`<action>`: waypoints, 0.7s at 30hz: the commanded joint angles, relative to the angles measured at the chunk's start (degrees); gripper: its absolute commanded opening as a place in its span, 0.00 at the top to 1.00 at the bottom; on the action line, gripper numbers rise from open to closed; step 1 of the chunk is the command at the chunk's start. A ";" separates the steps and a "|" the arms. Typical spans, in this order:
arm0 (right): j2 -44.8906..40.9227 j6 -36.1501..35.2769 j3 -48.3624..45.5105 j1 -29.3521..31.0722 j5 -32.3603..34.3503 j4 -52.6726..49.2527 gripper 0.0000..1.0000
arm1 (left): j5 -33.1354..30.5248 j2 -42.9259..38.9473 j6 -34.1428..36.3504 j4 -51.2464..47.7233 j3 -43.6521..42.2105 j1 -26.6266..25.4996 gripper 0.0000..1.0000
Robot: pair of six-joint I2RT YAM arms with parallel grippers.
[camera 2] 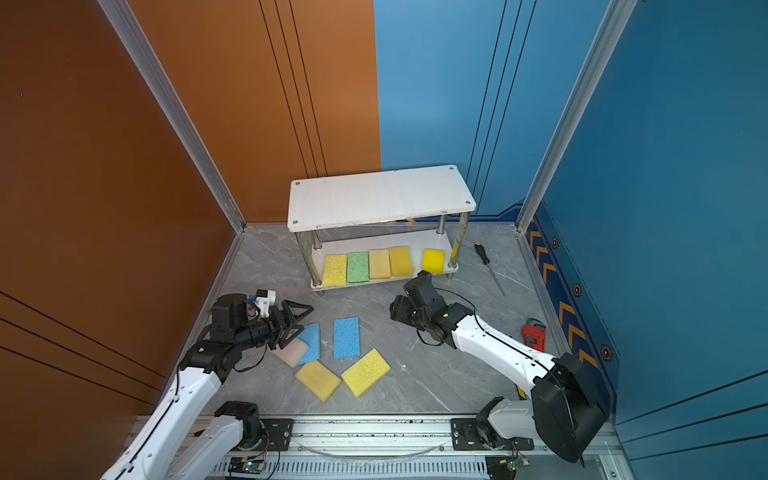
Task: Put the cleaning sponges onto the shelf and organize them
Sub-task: 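Move the right gripper over the pale yellow cellulose sponge on the table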
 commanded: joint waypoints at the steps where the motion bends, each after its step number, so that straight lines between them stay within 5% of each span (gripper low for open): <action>1: -0.73 2.70 -0.90 2.87 -3.08 -6.32 0.34 | -0.61 -0.97 2.23 -1.72 0.06 -0.20 0.15; 7: 1.17 3.00 -0.20 7.22 -9.96 -11.88 0.33 | -0.93 -1.18 3.13 -1.73 -1.76 -1.39 0.09; 21: 2.38 7.99 -1.55 15.80 -14.29 -17.15 0.21 | -1.65 -0.94 6.70 -3.82 -1.62 -3.56 0.08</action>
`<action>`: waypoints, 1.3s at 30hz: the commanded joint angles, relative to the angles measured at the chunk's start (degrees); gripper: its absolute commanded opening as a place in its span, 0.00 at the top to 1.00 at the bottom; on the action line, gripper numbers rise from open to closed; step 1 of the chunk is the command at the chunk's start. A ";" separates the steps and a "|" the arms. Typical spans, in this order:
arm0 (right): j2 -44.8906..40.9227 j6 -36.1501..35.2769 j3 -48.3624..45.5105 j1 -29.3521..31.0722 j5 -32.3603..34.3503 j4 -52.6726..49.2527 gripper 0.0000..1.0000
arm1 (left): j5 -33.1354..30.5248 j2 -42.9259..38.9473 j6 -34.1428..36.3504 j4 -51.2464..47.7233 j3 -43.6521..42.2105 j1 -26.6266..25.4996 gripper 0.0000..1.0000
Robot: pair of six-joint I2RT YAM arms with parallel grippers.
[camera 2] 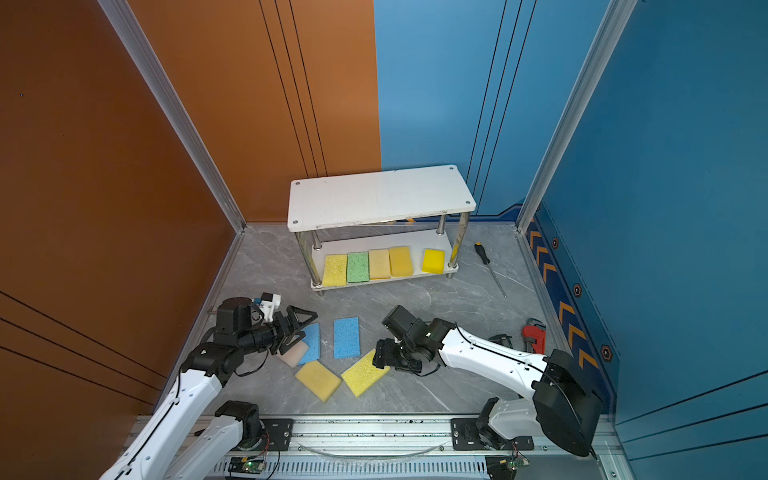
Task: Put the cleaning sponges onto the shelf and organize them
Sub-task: 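Move the right gripper over the pale yellow cellulose sponge on the table, then lower the right gripper and close it on the pale yellow cellulose sponge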
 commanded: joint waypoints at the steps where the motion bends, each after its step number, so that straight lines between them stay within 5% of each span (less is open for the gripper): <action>1: 2.07 2.55 -1.14 1.62 -0.89 -2.02 0.21 | -1.06 -0.12 2.57 -1.97 -0.11 -0.96 0.07; 12: 12.58 2.60 1.28 3.63 -2.94 3.65 0.27 | -2.70 0.20 6.55 -6.82 2.86 -2.03 0.05; 39: 21.42 -1.91 11.76 -0.39 6.27 -1.02 0.47 | -3.16 -0.37 7.71 -9.52 4.00 -2.80 0.05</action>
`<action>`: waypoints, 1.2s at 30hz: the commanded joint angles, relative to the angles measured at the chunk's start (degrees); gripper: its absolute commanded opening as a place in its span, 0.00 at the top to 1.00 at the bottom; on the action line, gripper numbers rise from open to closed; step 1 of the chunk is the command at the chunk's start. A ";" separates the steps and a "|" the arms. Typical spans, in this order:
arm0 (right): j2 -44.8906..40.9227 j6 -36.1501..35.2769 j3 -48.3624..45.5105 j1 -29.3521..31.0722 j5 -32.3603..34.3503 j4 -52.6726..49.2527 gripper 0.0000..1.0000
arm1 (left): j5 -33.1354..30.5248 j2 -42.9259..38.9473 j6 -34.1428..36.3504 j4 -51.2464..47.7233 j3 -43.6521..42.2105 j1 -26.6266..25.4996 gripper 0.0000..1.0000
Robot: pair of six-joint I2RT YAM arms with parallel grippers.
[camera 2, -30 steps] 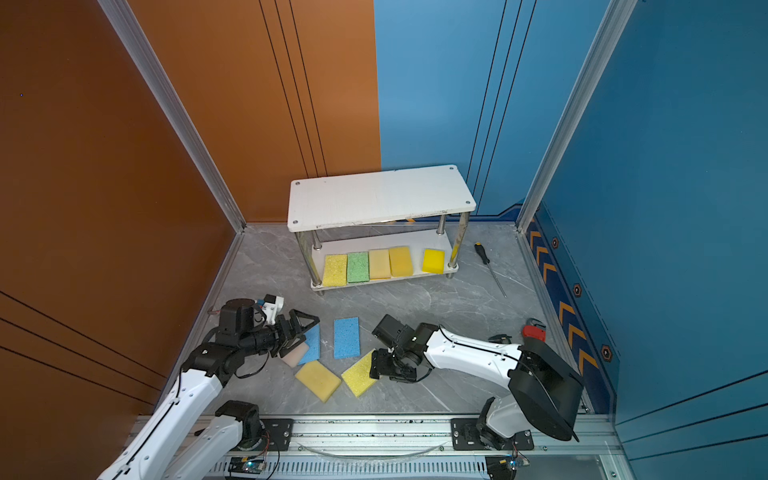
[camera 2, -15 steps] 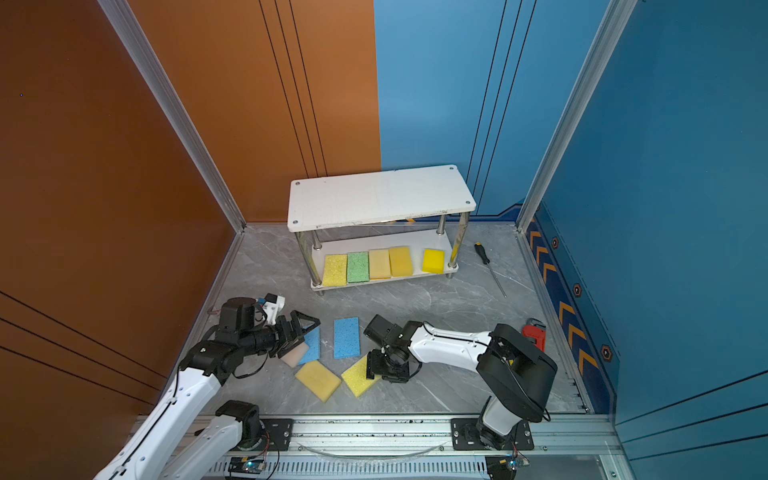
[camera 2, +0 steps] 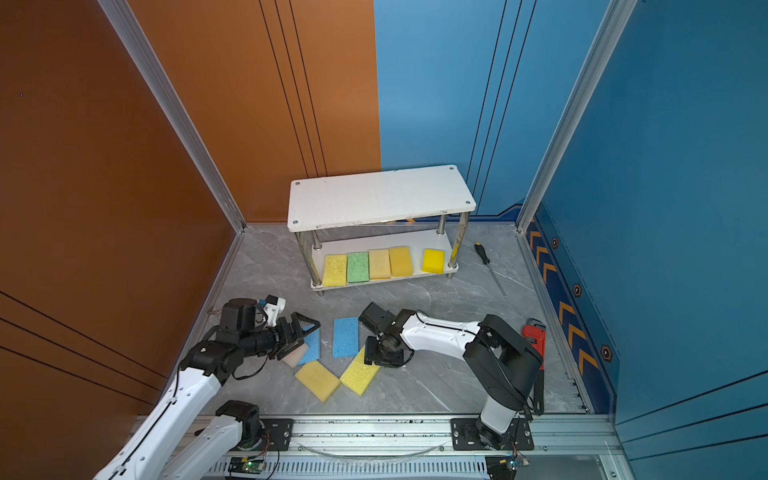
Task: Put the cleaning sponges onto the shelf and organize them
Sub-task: 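Lower the right gripper and close it on the pale yellow cellulose sponge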
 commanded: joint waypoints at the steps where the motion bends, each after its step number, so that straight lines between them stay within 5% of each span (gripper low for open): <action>1: 0.69 -1.11 1.60 -0.54 3.92 -2.91 0.48 | -0.63 -0.87 1.02 -1.38 1.37 -0.17 0.05; 13: 3.85 -3.15 3.99 -0.85 4.08 -4.06 0.55 | -0.46 -1.48 0.32 -1.35 0.22 0.68 0.05; 22: 1.58 -4.38 4.70 -1.42 6.19 -4.15 0.42 | -0.44 -1.32 0.05 -1.27 0.30 0.93 0.05; 36: 1.06 -2.63 1.87 3.99 1.51 -5.55 0.39 | 0.07 -2.69 -0.90 -1.45 -0.66 1.08 0.05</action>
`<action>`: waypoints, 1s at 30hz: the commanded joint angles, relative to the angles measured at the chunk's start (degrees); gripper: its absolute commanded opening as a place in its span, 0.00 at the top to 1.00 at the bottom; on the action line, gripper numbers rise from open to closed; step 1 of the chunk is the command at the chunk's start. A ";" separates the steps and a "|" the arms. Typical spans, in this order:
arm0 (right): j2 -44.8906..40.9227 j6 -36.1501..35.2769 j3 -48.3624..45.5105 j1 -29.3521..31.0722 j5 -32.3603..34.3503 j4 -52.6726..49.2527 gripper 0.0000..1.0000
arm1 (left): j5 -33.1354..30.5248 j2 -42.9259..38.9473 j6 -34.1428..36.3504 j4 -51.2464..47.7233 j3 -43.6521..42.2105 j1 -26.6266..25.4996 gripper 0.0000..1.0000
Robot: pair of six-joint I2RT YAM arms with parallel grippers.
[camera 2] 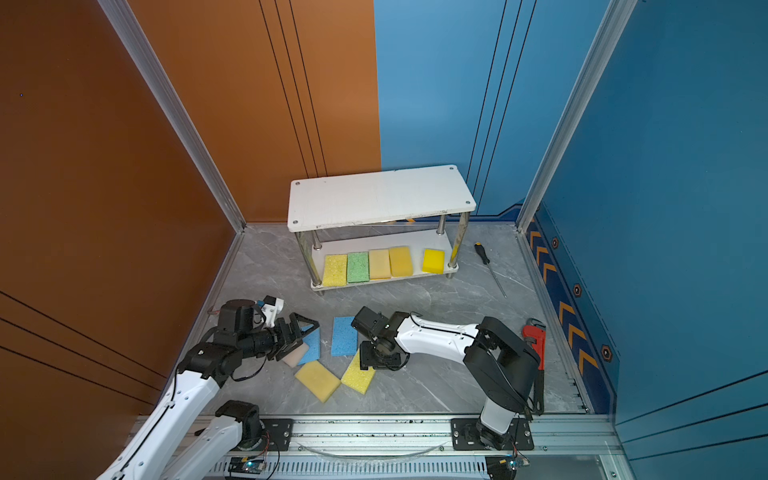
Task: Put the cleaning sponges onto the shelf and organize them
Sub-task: 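Lower the right gripper and close it on the pale yellow cellulose sponge, then lift the pale yellow cellulose sponge with the right gripper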
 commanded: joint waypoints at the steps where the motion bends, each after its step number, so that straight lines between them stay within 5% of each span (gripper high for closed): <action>1: 1.48 0.09 0.46 0.59 -0.40 -2.25 0.39 | 0.15 -1.21 -0.43 -1.10 -0.68 0.63 0.06; 11: 4.31 -0.01 2.93 -0.42 3.49 -2.34 0.52 | 0.36 -2.50 -0.02 -2.68 -0.52 1.15 0.05; 15: 3.62 0.57 2.12 -1.80 5.40 -3.04 0.69 | 0.23 -3.47 -0.33 -2.65 -0.95 1.75 0.05; 25: -0.85 -0.04 0.46 -4.46 6.67 -3.04 0.90 | 0.89 -6.74 -1.43 -2.67 -2.47 4.03 0.05; 30: -3.25 -1.09 0.26 -5.94 6.32 -3.79 0.92 | 1.01 -6.87 -1.29 -2.66 -2.63 4.21 0.05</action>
